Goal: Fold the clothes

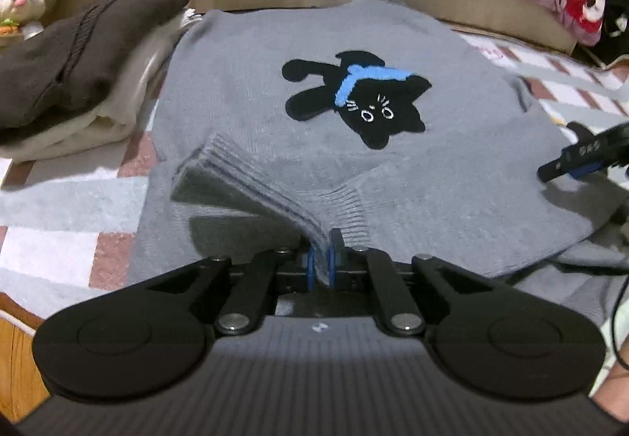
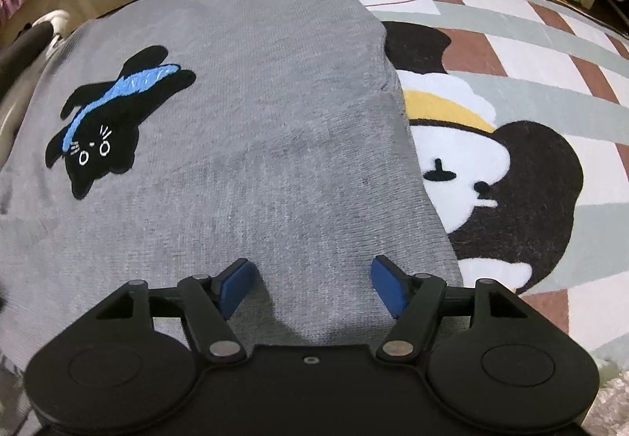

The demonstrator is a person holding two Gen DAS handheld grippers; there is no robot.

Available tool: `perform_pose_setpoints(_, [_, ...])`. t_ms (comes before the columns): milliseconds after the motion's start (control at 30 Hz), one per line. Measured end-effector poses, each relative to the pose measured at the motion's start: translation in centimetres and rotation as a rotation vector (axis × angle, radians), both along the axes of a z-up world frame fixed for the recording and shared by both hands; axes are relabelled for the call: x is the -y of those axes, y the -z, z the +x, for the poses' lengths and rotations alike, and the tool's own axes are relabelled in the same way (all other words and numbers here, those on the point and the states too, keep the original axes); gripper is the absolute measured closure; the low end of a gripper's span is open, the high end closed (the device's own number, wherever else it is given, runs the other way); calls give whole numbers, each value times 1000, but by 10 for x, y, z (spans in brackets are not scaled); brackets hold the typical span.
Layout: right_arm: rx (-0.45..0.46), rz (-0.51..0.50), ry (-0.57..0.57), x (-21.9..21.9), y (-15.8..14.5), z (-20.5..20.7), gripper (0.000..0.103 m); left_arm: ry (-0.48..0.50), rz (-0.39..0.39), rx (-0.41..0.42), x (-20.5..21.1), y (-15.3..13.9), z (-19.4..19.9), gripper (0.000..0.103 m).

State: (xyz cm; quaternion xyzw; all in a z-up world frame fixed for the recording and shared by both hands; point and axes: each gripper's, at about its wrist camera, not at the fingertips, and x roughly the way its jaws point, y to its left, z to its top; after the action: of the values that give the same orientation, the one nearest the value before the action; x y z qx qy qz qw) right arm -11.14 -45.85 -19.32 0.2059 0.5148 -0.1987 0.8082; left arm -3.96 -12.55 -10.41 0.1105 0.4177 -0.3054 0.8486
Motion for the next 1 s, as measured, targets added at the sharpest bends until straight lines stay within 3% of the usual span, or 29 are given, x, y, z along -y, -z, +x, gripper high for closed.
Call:
perform_pose_setpoints(200, [-9, 6, -7, 0, -1, 1, 27, -131, 112, 45, -31, 1, 8, 85])
perform_pose_setpoints(333, [-23, -4, -27, -5, 0, 5, 22, -205, 144, 39, -48, 6, 16, 83])
perform_pose_setpoints(367, [-26, -9, -33, -6, 0, 6, 21, -223, 148, 32, -53, 8, 19, 78])
perform_pose_setpoints(400, [-28, -12, -36, -6, 0, 7, 20, -241, 148, 23, -57, 9, 22, 71])
perform_pose_setpoints(500, [-21, 0, -27, -4, 0, 6, 20, -279, 115, -12, -67, 10, 29, 62])
perform_pose_setpoints(633, [-3, 16, -12, -2, -4, 3, 20, -301, 89, -27, -71, 9, 33, 62])
perform_pose_setpoints(733, [-27, 4, -26, -4, -1, 5, 20, -306, 91, -52, -68, 16, 35, 46])
perform_pose_setpoints(1000, [-13, 24, -13, 0, -4, 3, 20, -343, 81, -88, -75, 24, 37, 36])
